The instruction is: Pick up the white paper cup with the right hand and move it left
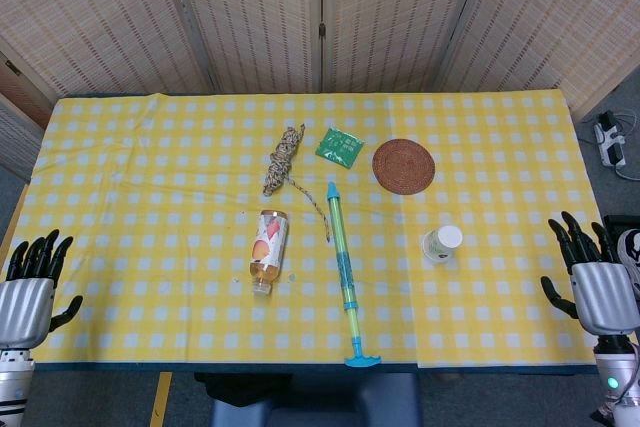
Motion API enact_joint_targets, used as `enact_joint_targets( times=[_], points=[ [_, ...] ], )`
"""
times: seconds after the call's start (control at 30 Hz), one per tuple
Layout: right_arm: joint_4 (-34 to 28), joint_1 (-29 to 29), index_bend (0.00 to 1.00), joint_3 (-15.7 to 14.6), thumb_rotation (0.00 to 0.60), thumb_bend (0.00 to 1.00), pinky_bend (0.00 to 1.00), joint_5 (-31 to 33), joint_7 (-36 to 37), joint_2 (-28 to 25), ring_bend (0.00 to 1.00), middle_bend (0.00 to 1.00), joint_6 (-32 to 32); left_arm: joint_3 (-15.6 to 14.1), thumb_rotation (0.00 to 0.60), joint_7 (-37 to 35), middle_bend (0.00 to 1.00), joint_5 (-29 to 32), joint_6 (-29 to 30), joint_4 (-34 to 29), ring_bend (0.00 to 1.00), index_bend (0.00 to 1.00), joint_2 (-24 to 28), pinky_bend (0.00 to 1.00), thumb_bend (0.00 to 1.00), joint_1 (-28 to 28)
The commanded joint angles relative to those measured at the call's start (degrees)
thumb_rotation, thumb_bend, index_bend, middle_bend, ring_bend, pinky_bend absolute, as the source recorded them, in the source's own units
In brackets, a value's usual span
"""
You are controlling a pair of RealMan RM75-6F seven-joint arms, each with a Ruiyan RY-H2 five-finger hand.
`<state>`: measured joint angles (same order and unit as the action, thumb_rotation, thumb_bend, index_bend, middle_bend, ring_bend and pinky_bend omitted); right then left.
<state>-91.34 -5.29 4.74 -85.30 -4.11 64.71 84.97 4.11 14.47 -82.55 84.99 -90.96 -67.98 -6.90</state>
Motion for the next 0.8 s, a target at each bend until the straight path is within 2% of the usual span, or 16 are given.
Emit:
enact_joint_targets(
  times=[0.03, 0.4, 0.6, 0.8],
  points=[
    [0.01, -0.06, 0.05, 0.04, 0.600, 0.38, 0.04, 0.03, 0.01, 0.03, 0.18, 0.06, -0.07, 0.15, 0.600, -0.68, 0.00, -0.71, 0.79, 0.87, 0.00, 0.03, -0.72, 0.00, 0.33, 0.02],
    [-0.11, -0.44, 0.05, -0.12, 0.600, 0.38, 0.06, 0.27, 0.04, -0.13, 0.20, 0.13, -1.10, -0.12, 0.600, -1.44, 0.00, -1.08, 1.60, 2.40, 0.00, 0.03, -1.64, 0.00, 0.33, 0.55],
    [-0.87, -1.85, 0.05, -0.18, 0.600, 0.38, 0.07, 1.10, -0.59, -0.21, 0.21, 0.15, -4.17, -0.18, 0.600, -1.11, 0.00, -0.62, 0.76, 1.74, 0.00, 0.04, -1.37, 0.00, 0.33, 0.37],
    [-2.80, -5.27, 0.05, 1.09, 0.600, 0.38, 0.07, 3.41, -3.56, -0.67, 0.19, 0.14, -9.48, -0.22, 0.600, -0.95, 0.00, -0.47, 0.24, 1.66, 0.00, 0.05, -1.48, 0.00, 0.33, 0.16]
  ],
)
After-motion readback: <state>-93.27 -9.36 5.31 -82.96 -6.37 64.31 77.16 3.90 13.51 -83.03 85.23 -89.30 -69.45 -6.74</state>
